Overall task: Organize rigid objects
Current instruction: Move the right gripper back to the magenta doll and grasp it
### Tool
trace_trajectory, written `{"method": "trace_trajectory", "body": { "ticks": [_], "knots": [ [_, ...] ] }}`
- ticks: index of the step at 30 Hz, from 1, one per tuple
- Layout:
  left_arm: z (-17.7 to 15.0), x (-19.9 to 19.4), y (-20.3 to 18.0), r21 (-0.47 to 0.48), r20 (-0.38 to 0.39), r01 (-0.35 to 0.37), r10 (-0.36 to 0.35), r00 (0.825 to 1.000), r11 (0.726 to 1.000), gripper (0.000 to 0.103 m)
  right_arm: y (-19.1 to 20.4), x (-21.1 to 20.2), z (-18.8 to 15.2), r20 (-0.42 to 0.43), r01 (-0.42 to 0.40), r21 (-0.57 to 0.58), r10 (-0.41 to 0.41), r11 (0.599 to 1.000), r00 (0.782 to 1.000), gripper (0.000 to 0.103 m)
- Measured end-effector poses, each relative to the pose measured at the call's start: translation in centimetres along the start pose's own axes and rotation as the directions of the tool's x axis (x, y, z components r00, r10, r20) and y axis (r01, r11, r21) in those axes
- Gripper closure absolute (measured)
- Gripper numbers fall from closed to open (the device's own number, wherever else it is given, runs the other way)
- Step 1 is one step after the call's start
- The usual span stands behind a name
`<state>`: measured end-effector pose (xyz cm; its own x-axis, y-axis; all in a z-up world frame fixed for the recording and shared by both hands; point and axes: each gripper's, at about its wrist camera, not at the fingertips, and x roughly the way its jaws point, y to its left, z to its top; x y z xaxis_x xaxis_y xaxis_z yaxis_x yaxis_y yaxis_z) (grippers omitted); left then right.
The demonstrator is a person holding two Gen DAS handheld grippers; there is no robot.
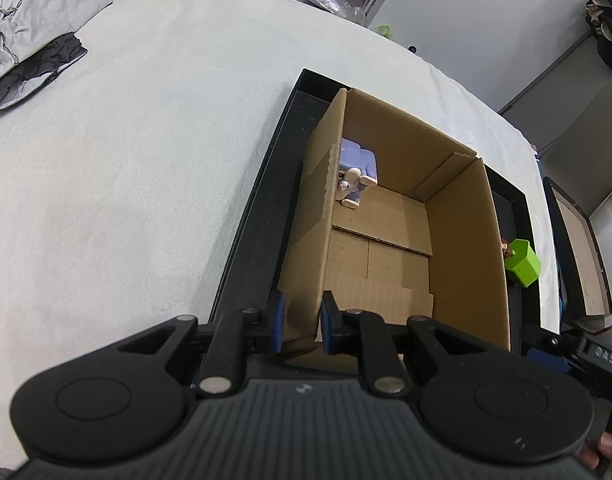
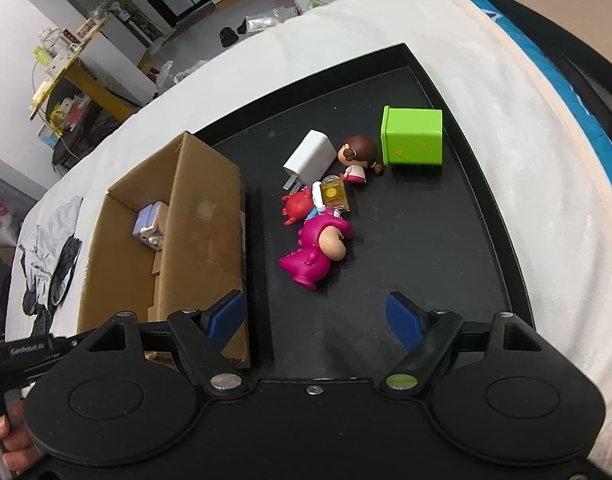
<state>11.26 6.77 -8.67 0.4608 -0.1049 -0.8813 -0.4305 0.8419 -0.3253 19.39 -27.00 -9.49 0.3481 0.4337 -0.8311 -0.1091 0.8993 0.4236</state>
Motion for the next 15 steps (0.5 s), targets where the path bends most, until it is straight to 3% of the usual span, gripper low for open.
{"method": "trace_trajectory", "body": {
  "ticks": [15],
  "knots": [
    [-0.1, 0.3, 0.0, 0.006, 0.020, 0.000, 0.000, 1.000, 1.000, 0.088, 0.1, 5.0, 2.1, -0.020, 0.057, 0.098, -0.056, 0.994, 0.998, 0.032]
  ]
}}
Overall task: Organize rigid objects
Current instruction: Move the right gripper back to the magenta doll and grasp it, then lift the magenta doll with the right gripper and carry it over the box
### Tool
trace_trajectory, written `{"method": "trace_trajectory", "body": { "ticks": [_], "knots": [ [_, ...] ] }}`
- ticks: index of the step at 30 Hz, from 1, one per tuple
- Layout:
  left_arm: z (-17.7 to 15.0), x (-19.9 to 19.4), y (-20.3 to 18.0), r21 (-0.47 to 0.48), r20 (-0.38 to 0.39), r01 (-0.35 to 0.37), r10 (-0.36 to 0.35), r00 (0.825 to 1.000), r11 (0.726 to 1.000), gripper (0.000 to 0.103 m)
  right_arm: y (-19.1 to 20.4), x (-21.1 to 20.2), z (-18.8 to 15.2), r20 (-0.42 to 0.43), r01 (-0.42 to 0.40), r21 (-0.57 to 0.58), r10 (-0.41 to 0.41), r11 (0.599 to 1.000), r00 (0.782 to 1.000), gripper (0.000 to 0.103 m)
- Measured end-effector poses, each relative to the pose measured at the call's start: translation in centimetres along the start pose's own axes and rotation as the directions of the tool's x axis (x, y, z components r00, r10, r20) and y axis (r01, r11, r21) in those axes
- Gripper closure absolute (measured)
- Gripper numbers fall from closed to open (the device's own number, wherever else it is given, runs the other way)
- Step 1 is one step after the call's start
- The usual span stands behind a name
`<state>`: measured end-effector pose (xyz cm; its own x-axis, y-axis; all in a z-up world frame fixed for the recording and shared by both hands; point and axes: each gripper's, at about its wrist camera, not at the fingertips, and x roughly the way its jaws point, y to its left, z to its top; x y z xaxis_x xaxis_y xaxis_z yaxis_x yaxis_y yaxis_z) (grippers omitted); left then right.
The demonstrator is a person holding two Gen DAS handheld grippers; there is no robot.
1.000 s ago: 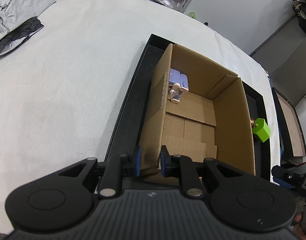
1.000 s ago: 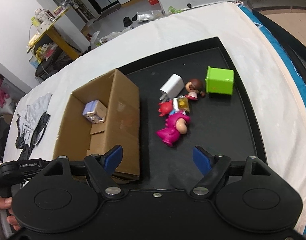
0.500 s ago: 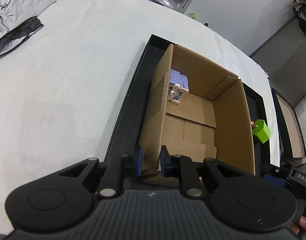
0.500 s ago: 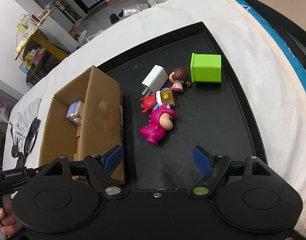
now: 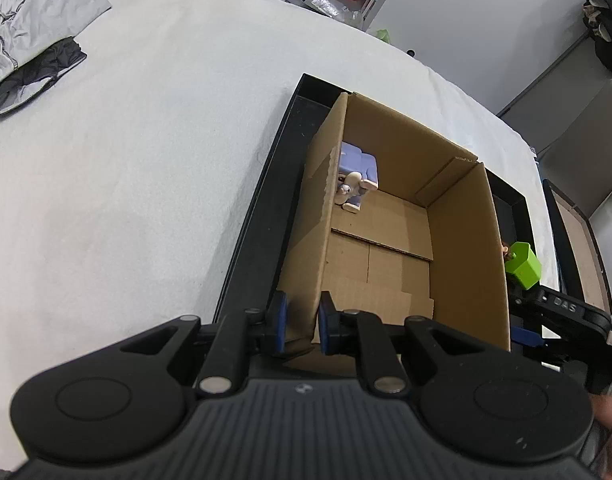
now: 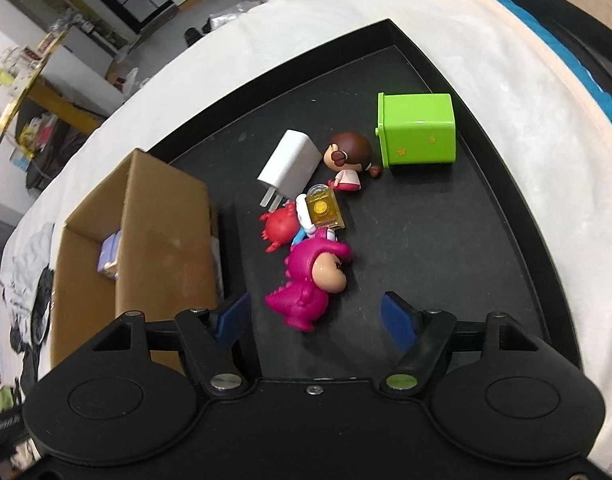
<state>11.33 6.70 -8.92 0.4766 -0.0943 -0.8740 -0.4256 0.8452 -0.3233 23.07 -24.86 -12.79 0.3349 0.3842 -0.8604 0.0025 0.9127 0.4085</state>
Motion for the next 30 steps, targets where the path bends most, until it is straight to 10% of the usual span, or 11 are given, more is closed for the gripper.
{"method": "trace_trajectory", "body": {
  "ticks": [20, 25, 30],
  "knots": [
    [-0.2, 0.0, 0.1, -0.004, 0.001, 0.011, -0.011, 1.000, 1.000, 0.088, 3.4, 4.9, 1.5, -0.010, 0.248, -0.098, -0.250, 0.964, 0.968, 0.032],
    [-0.2, 0.0, 0.1, -0.002, 0.002, 0.012, -0.012, 1.000, 1.000, 0.088, 4.5, 5.2, 1.4, -0.014, 0.336, -0.180, -0.344, 0.925, 0.939, 0.060],
    [-0.2, 0.0, 0.1, -0.002, 0.002, 0.012, -0.012, 1.000, 1.000, 0.088, 3.1, 4.0, 0.9, -0.026, 0.294, -0.176, -0.303, 0.939, 0.953, 0.063]
  ]
}}
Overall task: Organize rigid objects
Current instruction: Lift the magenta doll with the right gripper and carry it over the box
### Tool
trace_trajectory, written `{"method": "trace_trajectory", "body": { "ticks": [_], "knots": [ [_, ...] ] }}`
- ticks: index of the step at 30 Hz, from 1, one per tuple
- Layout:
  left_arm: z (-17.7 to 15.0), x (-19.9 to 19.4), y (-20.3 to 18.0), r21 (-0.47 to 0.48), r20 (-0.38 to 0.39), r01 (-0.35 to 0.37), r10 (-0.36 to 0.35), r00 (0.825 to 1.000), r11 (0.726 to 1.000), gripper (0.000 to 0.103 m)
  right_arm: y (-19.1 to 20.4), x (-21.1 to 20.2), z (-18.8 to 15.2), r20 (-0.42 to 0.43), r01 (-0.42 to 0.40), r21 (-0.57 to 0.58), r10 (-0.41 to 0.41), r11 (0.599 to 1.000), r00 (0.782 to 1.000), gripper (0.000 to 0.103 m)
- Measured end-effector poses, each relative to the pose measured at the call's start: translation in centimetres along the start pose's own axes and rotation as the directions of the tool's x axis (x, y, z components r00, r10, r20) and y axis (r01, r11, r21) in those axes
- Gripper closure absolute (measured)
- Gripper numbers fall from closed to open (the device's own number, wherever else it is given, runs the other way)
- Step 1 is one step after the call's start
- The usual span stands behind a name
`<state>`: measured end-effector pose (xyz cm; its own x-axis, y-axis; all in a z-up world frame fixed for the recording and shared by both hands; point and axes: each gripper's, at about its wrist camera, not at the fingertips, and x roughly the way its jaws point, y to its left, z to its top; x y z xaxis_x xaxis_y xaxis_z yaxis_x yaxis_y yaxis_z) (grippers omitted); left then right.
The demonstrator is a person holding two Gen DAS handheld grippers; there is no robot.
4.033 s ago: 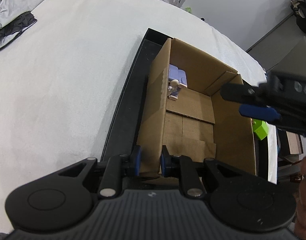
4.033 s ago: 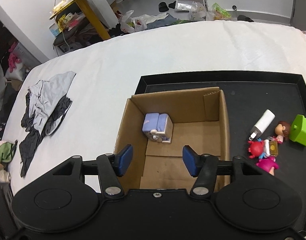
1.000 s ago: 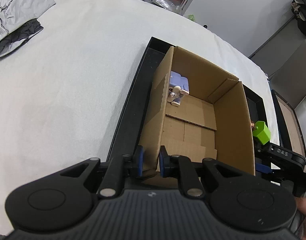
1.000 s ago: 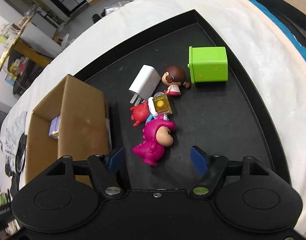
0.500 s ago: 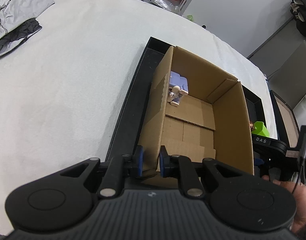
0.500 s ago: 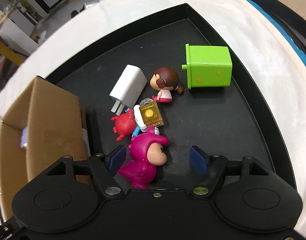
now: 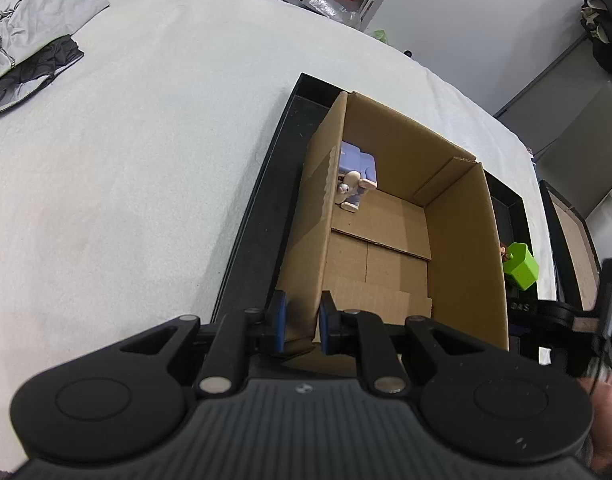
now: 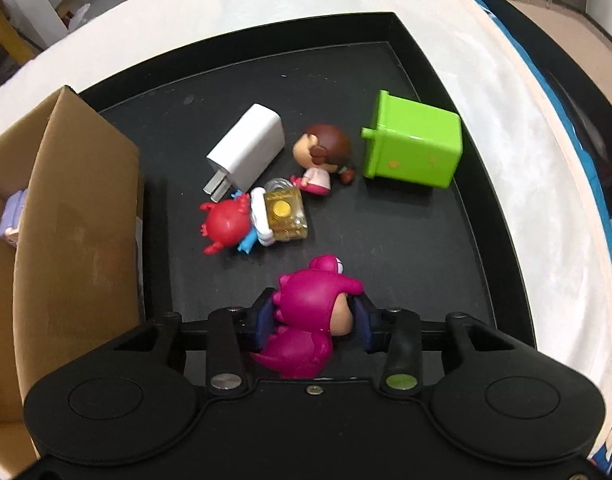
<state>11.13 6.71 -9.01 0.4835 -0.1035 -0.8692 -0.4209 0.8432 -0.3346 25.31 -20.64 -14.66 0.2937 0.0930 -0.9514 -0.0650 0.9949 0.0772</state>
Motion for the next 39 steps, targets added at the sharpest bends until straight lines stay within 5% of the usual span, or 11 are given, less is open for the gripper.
{"method": "trace_trajectory", "body": {
  "ticks": [14, 39],
  "knots": [
    [-0.4, -0.4, -0.5, 0.041, 0.022, -0.010, 0.009, 1.000, 0.999, 0.089, -1.8, -5.5, -1.0, 0.074, -0.108, -0.060, 0.112, 0.992, 0.991, 0.063],
    [-0.9, -1.0, -0.3, 0.083, 0.019, 0.047, -0.049, 0.999, 0.995, 0.090, 1.3, -10.7, -2.0, 0.145, -0.199, -0.126, 0.216, 0.972, 0.966, 0.063]
  ]
}}
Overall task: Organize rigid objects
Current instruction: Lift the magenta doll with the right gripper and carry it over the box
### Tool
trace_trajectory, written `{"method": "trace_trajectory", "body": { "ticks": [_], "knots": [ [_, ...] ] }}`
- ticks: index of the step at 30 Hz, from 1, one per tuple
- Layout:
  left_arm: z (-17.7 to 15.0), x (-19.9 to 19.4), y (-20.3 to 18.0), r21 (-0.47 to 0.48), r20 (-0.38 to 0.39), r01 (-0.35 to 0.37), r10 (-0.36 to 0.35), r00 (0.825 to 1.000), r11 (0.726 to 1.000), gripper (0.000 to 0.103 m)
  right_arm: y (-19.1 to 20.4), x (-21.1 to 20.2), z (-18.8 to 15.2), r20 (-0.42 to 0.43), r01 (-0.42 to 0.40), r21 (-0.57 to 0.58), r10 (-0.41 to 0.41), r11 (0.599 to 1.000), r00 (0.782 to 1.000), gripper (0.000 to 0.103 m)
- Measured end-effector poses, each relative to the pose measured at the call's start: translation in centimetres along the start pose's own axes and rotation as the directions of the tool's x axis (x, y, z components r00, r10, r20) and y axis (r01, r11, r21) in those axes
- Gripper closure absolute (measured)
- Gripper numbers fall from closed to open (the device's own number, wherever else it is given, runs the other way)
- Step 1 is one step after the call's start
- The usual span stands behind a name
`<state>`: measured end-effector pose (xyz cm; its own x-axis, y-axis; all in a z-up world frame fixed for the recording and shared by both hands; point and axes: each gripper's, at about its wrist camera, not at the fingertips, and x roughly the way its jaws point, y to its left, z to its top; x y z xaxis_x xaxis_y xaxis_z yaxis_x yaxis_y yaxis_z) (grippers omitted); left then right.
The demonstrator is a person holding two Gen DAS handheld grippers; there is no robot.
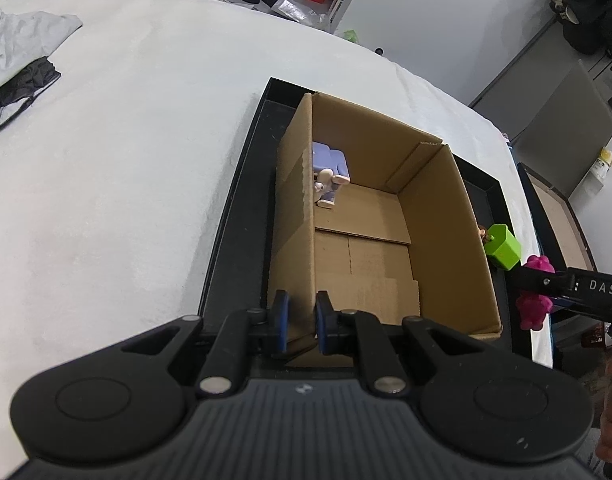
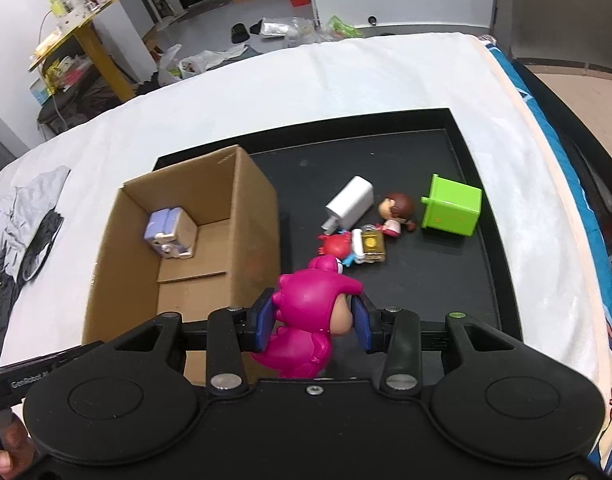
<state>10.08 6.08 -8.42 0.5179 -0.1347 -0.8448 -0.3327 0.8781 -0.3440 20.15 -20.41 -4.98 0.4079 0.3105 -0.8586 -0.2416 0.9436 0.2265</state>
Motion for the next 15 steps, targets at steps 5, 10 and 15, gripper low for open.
{"method": "trace_trajectory", "body": {
  "ticks": [5, 10, 15],
  "knots": [
    [-0.1, -0.1, -0.1, 0.003, 0.003, 0.008, -0.008, 1.000, 1.000, 0.090, 1.0, 0.1, 0.1, 0.003, -0.019, -0.001, 0.019, 1.000, 1.000, 0.063],
    [-0.1, -0.1, 0.2, 0.001, 0.004, 0.017, -0.017, 1.000, 1.000, 0.090, 2.2, -0.1, 0.3, 0.014, -0.034, -0.012, 0.034, 0.999, 0.999, 0.063],
    [-0.1, 0.1, 0.5, -0.015, -0.007, 0.025, -0.025, 1.000, 1.000, 0.090, 3.5, -0.2, 1.0, 0.029, -0.032, -0.029, 0.033, 0.999, 0.999, 0.063]
  ]
}}
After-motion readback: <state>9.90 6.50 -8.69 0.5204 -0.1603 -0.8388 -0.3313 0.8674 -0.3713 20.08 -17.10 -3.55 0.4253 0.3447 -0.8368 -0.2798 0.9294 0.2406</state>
